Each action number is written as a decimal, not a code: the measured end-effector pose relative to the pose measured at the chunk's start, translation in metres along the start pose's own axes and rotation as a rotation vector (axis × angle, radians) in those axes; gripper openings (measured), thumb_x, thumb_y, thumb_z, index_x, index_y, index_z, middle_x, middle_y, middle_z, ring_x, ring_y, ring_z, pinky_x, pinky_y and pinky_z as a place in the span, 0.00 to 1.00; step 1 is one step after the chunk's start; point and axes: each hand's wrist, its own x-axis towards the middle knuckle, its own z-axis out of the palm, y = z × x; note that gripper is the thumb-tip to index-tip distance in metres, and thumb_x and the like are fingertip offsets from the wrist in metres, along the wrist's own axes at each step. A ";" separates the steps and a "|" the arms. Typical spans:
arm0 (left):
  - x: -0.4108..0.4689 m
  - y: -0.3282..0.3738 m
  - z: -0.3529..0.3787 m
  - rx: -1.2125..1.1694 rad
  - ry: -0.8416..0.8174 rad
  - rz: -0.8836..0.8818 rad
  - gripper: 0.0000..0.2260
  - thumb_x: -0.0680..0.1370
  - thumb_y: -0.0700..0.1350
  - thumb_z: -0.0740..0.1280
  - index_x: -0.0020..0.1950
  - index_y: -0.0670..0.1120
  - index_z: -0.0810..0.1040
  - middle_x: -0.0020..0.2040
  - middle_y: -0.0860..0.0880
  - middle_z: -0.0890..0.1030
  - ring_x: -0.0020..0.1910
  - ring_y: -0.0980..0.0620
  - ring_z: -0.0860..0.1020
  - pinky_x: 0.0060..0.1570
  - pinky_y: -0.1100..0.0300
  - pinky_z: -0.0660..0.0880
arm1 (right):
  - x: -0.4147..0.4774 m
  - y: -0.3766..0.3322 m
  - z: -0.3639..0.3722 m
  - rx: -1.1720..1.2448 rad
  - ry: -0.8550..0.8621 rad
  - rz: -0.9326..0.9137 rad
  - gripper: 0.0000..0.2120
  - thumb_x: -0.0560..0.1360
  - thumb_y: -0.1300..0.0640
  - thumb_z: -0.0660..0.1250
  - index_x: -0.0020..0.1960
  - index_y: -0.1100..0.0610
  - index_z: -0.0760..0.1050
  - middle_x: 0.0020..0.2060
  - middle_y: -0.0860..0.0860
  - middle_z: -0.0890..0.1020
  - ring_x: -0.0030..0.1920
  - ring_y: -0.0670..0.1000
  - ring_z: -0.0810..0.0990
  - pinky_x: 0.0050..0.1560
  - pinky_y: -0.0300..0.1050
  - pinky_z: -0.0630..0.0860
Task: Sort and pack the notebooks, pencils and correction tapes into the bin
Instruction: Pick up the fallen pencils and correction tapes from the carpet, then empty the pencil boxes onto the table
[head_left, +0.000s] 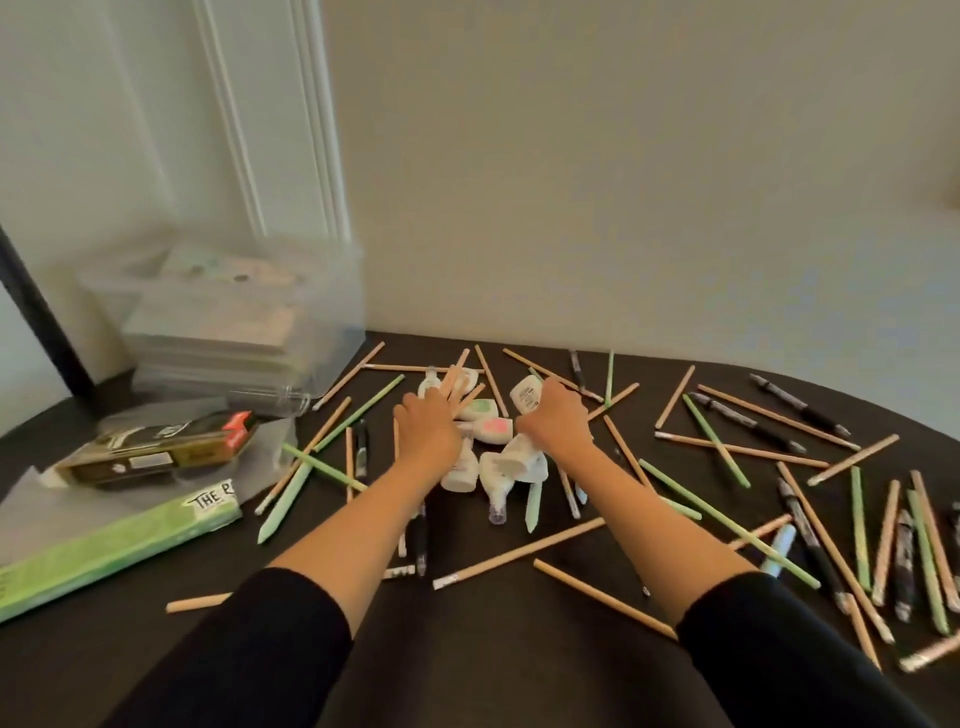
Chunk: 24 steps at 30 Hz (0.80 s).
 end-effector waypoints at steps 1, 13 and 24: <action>0.002 -0.004 0.000 0.027 0.006 -0.004 0.19 0.79 0.43 0.61 0.69 0.43 0.63 0.66 0.39 0.66 0.64 0.41 0.65 0.60 0.54 0.64 | 0.001 -0.002 0.003 0.014 0.005 0.004 0.25 0.71 0.56 0.70 0.63 0.61 0.65 0.61 0.59 0.75 0.61 0.58 0.74 0.52 0.47 0.72; 0.011 -0.015 -0.010 0.008 -0.059 0.098 0.20 0.80 0.45 0.55 0.73 0.46 0.59 0.68 0.41 0.66 0.67 0.42 0.65 0.68 0.47 0.57 | -0.021 -0.008 0.010 0.152 0.200 -0.014 0.15 0.76 0.65 0.60 0.62 0.60 0.67 0.62 0.57 0.69 0.56 0.55 0.74 0.49 0.43 0.68; -0.001 -0.128 -0.106 0.351 0.119 0.046 0.16 0.75 0.43 0.64 0.62 0.44 0.70 0.59 0.44 0.74 0.62 0.43 0.70 0.61 0.46 0.64 | -0.071 -0.089 0.063 0.471 0.357 -0.143 0.10 0.76 0.65 0.59 0.57 0.58 0.71 0.53 0.53 0.76 0.50 0.48 0.73 0.49 0.41 0.71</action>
